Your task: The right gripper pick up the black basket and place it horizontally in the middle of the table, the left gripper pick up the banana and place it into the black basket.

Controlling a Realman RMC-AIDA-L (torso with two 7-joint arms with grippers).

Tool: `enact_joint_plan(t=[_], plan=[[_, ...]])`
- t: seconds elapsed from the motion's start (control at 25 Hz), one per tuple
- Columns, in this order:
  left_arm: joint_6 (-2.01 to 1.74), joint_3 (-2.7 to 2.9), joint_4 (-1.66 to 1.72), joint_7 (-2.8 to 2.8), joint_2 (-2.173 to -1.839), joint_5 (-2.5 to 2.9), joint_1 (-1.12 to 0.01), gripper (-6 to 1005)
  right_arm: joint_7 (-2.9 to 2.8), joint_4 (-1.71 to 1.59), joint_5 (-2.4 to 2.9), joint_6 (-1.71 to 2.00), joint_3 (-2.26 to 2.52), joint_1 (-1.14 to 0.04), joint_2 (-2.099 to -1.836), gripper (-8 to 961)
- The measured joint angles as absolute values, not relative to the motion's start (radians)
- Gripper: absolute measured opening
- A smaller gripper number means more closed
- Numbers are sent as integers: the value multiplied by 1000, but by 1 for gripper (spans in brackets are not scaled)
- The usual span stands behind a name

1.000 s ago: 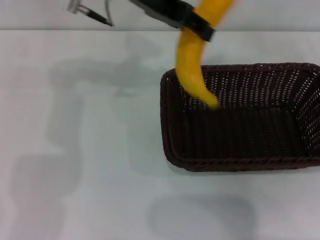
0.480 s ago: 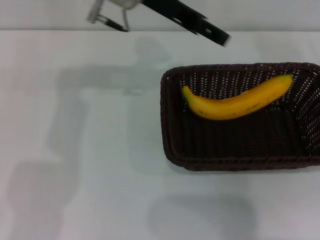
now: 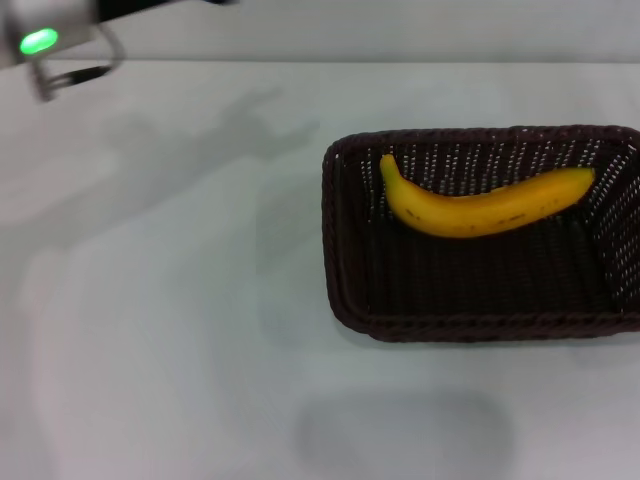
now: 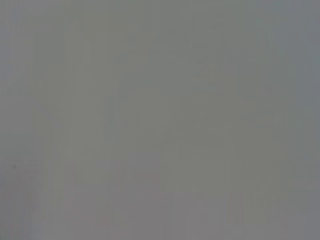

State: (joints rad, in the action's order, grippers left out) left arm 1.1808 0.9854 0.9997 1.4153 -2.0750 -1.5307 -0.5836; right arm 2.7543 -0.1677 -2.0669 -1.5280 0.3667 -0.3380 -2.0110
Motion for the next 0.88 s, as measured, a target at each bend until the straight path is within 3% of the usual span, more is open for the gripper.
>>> enact_joint_plan(t=[0.16, 0.4, 0.88], plan=[[1187, 989, 942, 1726, -2079, -1849, -380, 888, 2754, -160, -2068, -1529, 350, -330, -2010, 873], [1225, 988, 740, 2082, -2081, -2208, -208, 888, 2748, -133, -2068, -1528, 348, -325, -2010, 873], [1372, 985, 377, 2545, -2082, -2603, -160, 888, 2725, -54, -2064, -1536, 348, -327, -2011, 872]])
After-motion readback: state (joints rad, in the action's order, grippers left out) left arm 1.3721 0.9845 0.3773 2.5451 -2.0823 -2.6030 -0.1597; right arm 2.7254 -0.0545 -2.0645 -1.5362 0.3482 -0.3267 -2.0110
